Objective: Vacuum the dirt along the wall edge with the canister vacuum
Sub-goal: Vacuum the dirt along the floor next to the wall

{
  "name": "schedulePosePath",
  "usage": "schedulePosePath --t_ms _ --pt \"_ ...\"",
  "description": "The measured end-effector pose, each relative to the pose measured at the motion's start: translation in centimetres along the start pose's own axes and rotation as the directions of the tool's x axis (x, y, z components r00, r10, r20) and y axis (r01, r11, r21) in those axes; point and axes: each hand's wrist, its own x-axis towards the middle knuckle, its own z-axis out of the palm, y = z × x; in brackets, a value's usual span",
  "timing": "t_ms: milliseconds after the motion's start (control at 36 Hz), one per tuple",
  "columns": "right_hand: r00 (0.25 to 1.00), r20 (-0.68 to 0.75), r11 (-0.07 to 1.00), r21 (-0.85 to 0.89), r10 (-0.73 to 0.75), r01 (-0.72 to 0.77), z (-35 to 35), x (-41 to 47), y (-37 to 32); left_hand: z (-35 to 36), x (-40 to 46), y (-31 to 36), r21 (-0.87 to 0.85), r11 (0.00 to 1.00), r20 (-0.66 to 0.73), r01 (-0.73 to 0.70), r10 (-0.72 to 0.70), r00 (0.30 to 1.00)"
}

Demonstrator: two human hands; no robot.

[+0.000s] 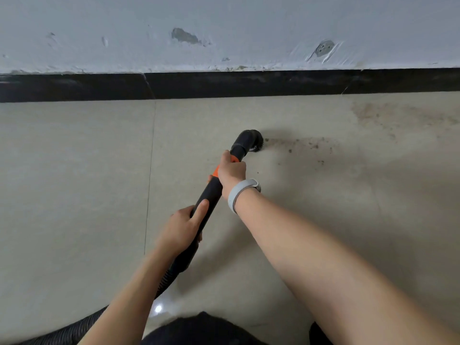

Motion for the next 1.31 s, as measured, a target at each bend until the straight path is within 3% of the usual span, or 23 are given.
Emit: schedulePosePath --t_ms 333,750,1139,1306 --pt "0.998 -0.055 0.999 0.041 0.006 -0.003 -6.1 2.5 -2.2 4.0 2.4 4.3 0.013 0.997 0.081 -0.07 0.068 0.994" --pt "0.984 -0.172 0.988 0.152 0.051 -0.025 -15.1 5.8 -5.1 8.7 5.3 11.7 0.17 0.968 0.239 -0.186 0.142 0.961" --pt "0.979 -0.148 0.976 0.184 0.141 -0.112 -19.0 6.5 -7.4 9.6 4.6 17.2 0.308 0.944 0.233 -0.12 0.048 0.971" --pt "0.972 -0.114 0.946 0.279 0.204 -0.166 -21.6 4.9 -6.4 10.9 1.9 18.2 0.376 0.92 0.284 -0.113 0.002 0.959"
